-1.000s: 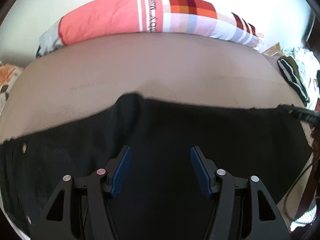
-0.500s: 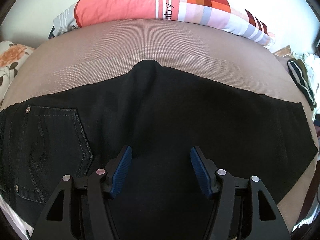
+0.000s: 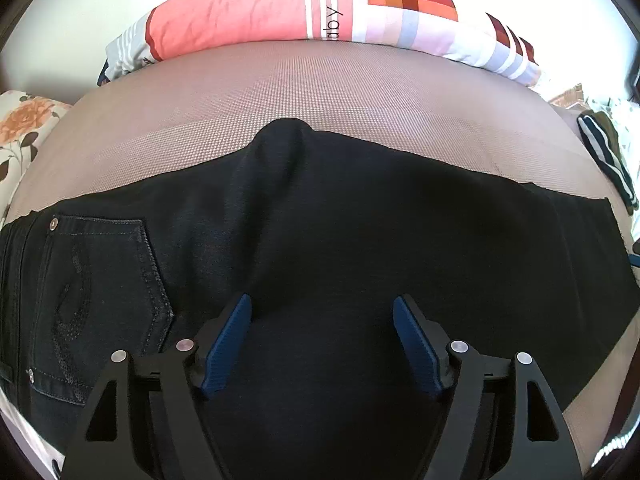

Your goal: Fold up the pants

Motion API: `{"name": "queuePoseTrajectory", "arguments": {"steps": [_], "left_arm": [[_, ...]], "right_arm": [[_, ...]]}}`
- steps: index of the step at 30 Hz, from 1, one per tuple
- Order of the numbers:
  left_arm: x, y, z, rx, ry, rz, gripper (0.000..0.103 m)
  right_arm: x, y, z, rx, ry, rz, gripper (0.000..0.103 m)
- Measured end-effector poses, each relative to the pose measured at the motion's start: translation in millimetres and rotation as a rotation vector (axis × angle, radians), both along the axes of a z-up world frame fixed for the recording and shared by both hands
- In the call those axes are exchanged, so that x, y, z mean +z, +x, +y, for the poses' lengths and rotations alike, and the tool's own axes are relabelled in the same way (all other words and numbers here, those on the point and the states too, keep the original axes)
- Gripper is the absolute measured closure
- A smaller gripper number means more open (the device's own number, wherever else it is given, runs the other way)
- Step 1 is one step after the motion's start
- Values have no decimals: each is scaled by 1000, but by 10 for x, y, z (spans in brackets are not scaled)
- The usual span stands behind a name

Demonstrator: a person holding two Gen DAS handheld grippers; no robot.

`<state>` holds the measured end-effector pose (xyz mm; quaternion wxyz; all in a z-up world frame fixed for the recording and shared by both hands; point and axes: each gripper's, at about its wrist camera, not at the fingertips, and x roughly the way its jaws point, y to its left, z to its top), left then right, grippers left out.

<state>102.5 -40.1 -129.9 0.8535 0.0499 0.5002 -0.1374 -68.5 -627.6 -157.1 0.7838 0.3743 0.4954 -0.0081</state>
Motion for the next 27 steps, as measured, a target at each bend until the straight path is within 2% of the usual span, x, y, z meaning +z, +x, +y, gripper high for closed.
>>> {"name": "queuePoseTrajectory", "arguments": {"steps": [4,9,12,17,21,27], "left_arm": [[-6,-3,-9,5,2,-1,27],[-15,-1,-30,11,7,-6,25],[-19,4,-45,17,13,-8,24],[-23,14,-64,33,18,-8,23],[-28,15,-71,39,21,-11,22],[-34,16,-77,40,22,-12,22]], "right_arm": [[-54,16,-76,40,38,-11,76],[-107,94,-132,121,99,-37,77],[-136,175,-112,148,122,-53,82],[-167,313,-54,142,101,-78,93],[-187,409,-21,133,116,-94,94],[-105,395,110,115,30,-65,96]]}}
